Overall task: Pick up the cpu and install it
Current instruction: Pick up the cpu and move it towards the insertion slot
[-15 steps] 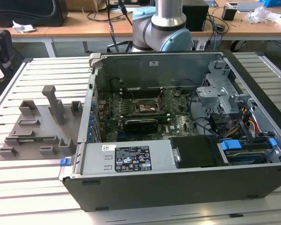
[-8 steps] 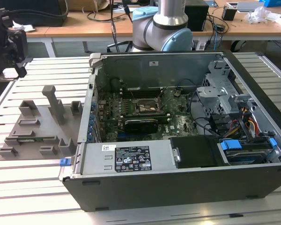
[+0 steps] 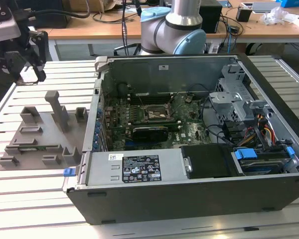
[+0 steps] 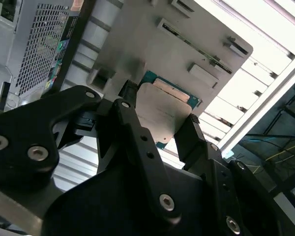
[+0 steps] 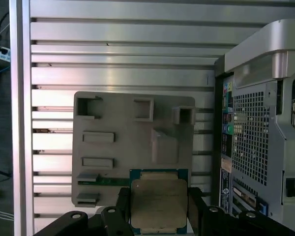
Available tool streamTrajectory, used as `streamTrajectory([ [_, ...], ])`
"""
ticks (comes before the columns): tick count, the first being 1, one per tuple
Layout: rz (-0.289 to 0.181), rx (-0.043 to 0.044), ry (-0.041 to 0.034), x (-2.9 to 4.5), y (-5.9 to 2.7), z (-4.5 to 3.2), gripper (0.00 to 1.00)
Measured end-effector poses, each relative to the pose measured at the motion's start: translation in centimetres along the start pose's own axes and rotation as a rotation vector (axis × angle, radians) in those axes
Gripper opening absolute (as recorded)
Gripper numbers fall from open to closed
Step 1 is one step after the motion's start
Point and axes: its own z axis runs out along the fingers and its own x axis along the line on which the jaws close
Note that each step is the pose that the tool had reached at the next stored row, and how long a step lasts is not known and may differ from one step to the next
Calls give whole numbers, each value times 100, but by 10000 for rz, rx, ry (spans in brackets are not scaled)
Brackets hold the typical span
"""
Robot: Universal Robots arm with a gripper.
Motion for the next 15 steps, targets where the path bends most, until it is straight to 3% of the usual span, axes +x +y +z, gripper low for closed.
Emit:
streamTrajectory([
  [1,0,-1,-1,-79,0,3,55],
  [3,-1,0,0,-138,0,4,55],
  [4,-1,0,0,-211,0,6,55],
  [8,-2,1,1,-393,-1,11,55],
  [15,-2,1,-1,-659,-1,20,55],
])
